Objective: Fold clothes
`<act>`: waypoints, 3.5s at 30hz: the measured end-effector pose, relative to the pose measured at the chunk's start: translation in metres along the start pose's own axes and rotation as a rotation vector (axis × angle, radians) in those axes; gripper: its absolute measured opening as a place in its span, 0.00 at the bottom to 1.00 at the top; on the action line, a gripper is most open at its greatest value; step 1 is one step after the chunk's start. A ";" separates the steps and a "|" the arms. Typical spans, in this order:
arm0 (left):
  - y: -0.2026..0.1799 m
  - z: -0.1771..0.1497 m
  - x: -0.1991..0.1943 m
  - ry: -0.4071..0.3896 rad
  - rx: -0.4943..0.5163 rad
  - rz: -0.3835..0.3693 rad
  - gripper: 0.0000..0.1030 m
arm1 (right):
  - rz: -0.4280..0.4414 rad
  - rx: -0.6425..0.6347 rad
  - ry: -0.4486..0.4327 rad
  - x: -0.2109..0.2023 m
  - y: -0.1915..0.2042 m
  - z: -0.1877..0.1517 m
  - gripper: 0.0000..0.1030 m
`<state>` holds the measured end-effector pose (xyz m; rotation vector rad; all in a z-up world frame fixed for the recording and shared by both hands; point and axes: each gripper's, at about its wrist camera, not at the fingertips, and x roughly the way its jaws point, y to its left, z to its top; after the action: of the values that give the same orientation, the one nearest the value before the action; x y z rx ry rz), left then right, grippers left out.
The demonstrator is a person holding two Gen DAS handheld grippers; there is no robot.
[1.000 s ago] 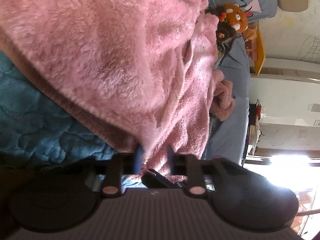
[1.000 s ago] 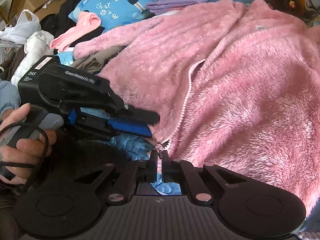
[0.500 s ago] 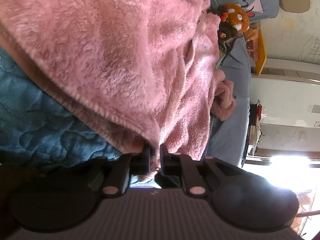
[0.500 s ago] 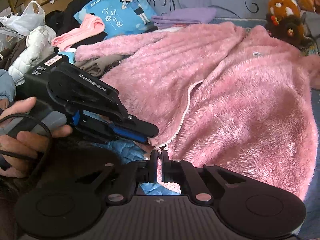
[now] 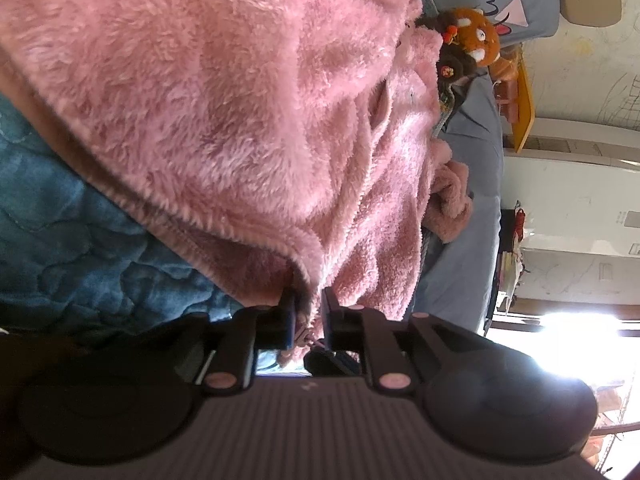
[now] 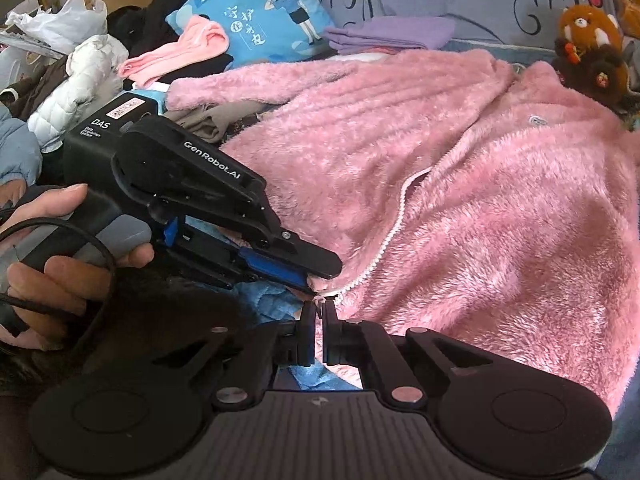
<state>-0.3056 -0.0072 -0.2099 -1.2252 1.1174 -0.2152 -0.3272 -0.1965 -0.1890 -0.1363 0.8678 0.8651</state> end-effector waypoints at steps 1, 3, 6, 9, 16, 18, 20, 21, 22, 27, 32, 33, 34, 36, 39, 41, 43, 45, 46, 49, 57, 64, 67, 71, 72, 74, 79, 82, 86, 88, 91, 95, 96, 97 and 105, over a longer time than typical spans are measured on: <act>0.001 0.000 -0.001 -0.001 0.001 0.000 0.13 | 0.001 0.005 -0.003 0.000 0.000 0.001 0.03; 0.001 -0.001 -0.002 -0.005 0.003 0.005 0.13 | -0.003 0.016 -0.007 0.000 -0.001 0.002 0.03; 0.000 -0.001 -0.002 -0.006 0.010 0.009 0.12 | -0.001 0.032 -0.014 0.000 -0.003 0.002 0.03; -0.003 -0.001 0.001 -0.006 0.023 0.016 0.11 | 0.001 0.053 -0.016 0.001 -0.005 0.004 0.03; -0.005 -0.003 -0.008 -0.038 0.036 0.026 0.11 | 0.014 0.132 -0.028 0.004 -0.015 0.010 0.03; -0.005 -0.004 -0.013 -0.063 0.031 0.029 0.11 | 0.020 0.134 -0.027 0.005 -0.016 0.012 0.03; -0.002 -0.002 -0.017 -0.090 0.013 0.031 0.11 | 0.023 0.130 -0.025 0.005 -0.015 0.013 0.03; -0.001 -0.002 -0.015 -0.083 0.011 0.031 0.11 | 0.024 0.127 -0.023 0.006 -0.015 0.013 0.03; 0.000 -0.001 -0.014 -0.075 0.009 0.031 0.11 | 0.026 0.124 -0.018 0.007 -0.015 0.014 0.03; -0.002 -0.001 -0.002 -0.035 0.026 0.049 0.11 | 0.016 0.118 -0.005 0.011 -0.013 0.012 0.03; -0.003 0.001 -0.001 -0.076 0.023 0.084 0.10 | 0.000 0.148 -0.018 0.008 -0.016 0.009 0.04; -0.003 0.002 -0.001 -0.085 0.025 0.092 0.10 | -0.003 0.152 -0.021 0.008 -0.016 0.009 0.05; -0.003 0.002 0.000 -0.084 0.027 0.098 0.09 | -0.006 0.155 -0.024 0.008 -0.016 0.009 0.05; -0.003 0.002 0.001 -0.088 0.026 0.104 0.04 | -0.012 0.162 -0.030 0.007 -0.016 0.008 0.05; -0.004 0.002 0.001 -0.088 0.028 0.095 0.03 | -0.020 0.171 -0.038 0.007 -0.016 0.007 0.06; -0.004 0.002 0.000 -0.083 0.025 0.075 0.03 | -0.025 0.162 -0.040 0.007 -0.014 0.006 0.06; -0.005 0.001 -0.002 -0.079 0.024 0.059 0.03 | -0.026 0.155 -0.051 0.005 -0.013 0.006 0.06; -0.005 -0.001 -0.004 -0.076 0.023 0.043 0.03 | -0.022 0.162 -0.062 0.003 -0.013 0.006 0.06; -0.005 -0.002 -0.006 -0.076 0.024 0.037 0.03 | -0.016 0.180 -0.065 0.003 -0.016 0.006 0.06; -0.005 -0.006 -0.011 -0.070 0.030 0.025 0.03 | 0.015 0.260 -0.067 0.007 -0.028 0.005 0.05; -0.001 -0.008 -0.017 -0.078 0.007 0.021 0.03 | 0.008 0.325 -0.104 0.015 -0.036 0.007 0.04; 0.002 -0.003 -0.014 -0.079 -0.002 0.026 0.19 | -0.026 0.296 -0.082 0.016 -0.035 0.003 0.09; 0.002 -0.001 -0.010 -0.078 -0.005 0.030 0.38 | -0.046 0.322 -0.085 0.012 -0.039 -0.002 0.13; 0.001 0.001 -0.003 -0.071 0.000 0.053 0.41 | -0.024 0.381 -0.097 -0.006 -0.040 -0.012 0.14; 0.000 0.002 -0.001 -0.069 0.001 0.059 0.41 | -0.002 0.384 -0.084 -0.010 -0.038 -0.015 0.16; 0.002 0.002 -0.001 -0.072 -0.009 0.053 0.41 | 0.046 0.388 -0.055 -0.015 -0.033 -0.021 0.20; 0.004 0.002 -0.002 -0.072 -0.011 0.054 0.41 | 0.167 0.484 -0.013 -0.004 -0.027 -0.034 0.28; 0.004 0.002 -0.002 -0.072 -0.013 0.052 0.41 | 0.213 0.608 -0.015 0.008 -0.038 -0.037 0.26; 0.004 0.002 -0.002 -0.069 -0.014 0.049 0.41 | 0.243 0.743 -0.034 0.020 -0.050 -0.037 0.22; 0.005 0.003 -0.002 -0.067 -0.018 0.045 0.41 | 0.241 0.802 -0.048 0.024 -0.056 -0.038 0.15; 0.005 0.003 -0.002 -0.068 -0.024 0.040 0.39 | 0.217 0.824 -0.075 0.023 -0.056 -0.039 0.09; 0.006 0.002 -0.003 -0.071 -0.031 0.034 0.23 | 0.183 0.796 -0.127 0.016 -0.052 -0.036 0.08; 0.006 0.002 -0.003 -0.072 -0.032 0.032 0.18 | 0.178 0.795 -0.133 0.015 -0.052 -0.036 0.08; 0.006 0.002 -0.004 -0.072 -0.036 0.017 0.13 | 0.178 0.798 -0.136 0.016 -0.053 -0.036 0.08; 0.007 0.002 -0.007 -0.060 -0.057 -0.086 0.11 | 0.255 0.953 -0.191 0.013 -0.064 -0.055 0.08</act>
<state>-0.3105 0.0017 -0.2123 -1.3241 1.0261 -0.2119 -0.3103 -0.2545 -0.2491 0.8879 1.0457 0.6055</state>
